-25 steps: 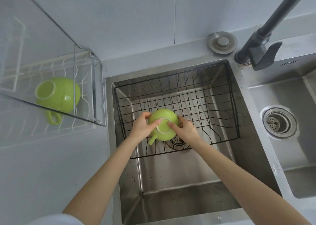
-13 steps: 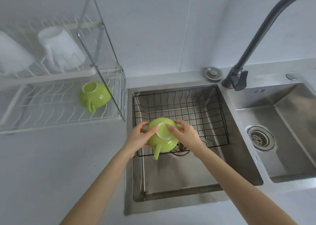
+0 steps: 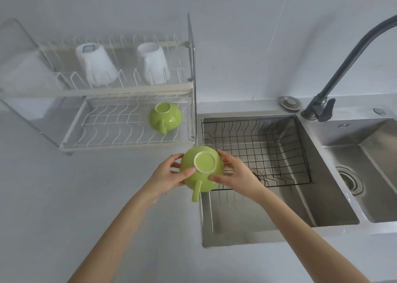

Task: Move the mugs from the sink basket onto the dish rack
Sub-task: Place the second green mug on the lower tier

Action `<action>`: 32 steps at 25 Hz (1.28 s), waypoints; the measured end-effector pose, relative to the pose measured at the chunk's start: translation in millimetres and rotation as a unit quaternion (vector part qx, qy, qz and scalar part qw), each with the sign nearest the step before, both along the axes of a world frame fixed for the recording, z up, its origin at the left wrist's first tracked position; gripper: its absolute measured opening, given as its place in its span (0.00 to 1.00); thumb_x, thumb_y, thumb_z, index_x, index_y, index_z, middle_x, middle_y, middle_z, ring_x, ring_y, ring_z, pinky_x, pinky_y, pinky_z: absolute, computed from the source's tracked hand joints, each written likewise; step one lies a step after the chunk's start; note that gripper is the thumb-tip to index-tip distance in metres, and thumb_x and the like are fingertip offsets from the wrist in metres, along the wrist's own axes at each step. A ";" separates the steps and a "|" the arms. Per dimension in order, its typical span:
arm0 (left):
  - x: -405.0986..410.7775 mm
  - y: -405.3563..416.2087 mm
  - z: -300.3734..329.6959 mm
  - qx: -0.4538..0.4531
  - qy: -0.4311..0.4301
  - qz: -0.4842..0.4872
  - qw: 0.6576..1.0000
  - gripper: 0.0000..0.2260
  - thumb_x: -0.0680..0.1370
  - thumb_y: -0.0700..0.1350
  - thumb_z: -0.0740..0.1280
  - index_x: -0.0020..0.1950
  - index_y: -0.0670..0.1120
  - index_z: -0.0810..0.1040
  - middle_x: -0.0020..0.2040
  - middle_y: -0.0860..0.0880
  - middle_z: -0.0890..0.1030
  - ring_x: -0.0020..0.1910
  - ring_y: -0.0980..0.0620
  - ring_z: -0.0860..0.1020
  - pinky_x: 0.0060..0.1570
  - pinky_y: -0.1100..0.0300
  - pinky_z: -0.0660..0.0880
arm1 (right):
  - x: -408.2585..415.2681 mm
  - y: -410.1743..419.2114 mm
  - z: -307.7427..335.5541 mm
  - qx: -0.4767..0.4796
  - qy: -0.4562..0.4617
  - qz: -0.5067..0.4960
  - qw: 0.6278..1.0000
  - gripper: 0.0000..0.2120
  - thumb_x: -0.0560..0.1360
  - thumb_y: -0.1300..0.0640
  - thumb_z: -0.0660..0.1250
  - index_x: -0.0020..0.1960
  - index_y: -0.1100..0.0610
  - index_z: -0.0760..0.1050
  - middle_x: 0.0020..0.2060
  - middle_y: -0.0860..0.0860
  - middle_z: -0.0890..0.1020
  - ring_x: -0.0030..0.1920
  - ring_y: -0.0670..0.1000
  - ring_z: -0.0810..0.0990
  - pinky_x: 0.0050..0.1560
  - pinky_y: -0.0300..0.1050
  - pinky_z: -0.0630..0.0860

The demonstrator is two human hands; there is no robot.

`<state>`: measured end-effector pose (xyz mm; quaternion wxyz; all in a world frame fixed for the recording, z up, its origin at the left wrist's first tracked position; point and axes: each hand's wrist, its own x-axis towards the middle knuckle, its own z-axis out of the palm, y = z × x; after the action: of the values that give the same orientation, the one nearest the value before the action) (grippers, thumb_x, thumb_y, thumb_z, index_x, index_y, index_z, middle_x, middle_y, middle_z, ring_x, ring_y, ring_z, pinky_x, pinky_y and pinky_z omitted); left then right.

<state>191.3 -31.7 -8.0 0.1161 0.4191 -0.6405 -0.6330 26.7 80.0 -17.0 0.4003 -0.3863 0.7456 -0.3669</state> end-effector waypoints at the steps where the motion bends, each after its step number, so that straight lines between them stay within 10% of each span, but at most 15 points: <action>1: 13.5 -4.8 0.4 -0.003 -0.002 -0.008 1.000 0.25 0.72 0.44 0.70 0.67 0.47 0.67 0.53 0.47 0.72 0.52 0.47 0.78 0.41 0.66 0.81 | 11.3 -4.5 -1.2 -0.004 -0.006 0.001 1.000 0.39 0.66 0.56 0.75 0.72 0.52 0.60 0.63 0.56 0.71 0.61 0.51 0.74 0.60 0.47 0.77; 32: 117.5 -239.4 -21.9 -0.133 -0.062 -0.012 0.989 0.23 0.72 0.44 0.70 0.65 0.41 0.71 0.65 0.47 0.69 0.42 0.48 0.81 0.36 0.70 0.79 | 108.4 -255.6 -15.2 0.001 0.027 0.081 0.996 0.38 0.69 0.56 0.72 0.73 0.51 0.57 0.66 0.56 0.73 0.67 0.55 0.71 0.69 0.53 0.68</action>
<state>308.8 -271.1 -29.9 0.1235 0.4310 -0.7297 -0.5163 135.1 -175.6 -32.3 0.4087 -0.4553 0.7228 -0.3214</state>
